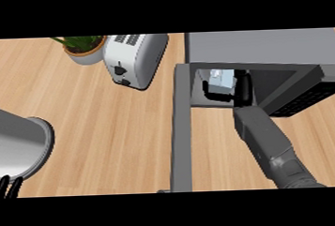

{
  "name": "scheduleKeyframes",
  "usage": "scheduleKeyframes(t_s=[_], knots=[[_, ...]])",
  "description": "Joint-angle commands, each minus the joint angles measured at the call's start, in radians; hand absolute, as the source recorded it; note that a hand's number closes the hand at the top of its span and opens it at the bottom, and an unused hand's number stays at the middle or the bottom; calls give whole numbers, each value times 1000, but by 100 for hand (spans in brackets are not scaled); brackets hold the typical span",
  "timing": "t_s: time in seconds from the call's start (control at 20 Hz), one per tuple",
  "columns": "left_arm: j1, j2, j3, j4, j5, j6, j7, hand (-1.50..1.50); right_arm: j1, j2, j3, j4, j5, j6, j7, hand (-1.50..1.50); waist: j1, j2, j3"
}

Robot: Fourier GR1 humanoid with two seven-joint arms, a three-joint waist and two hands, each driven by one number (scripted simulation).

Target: Pick up the milk, place it into the microwave and close the microwave

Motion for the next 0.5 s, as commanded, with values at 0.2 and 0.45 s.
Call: scheduleKeyframes(t_s=[0.2, 0.45], knots=[[-39, 32, 12, 25, 23, -27, 11, -150, -78, -81, -12, 147, 45, -30, -68, 150, 27, 17, 2], [-47, 29, 7, 50, 10, -30, 9, -150, -108, -118, 5, 174, 86, -130, -105, 150, 47, 28, 2]])
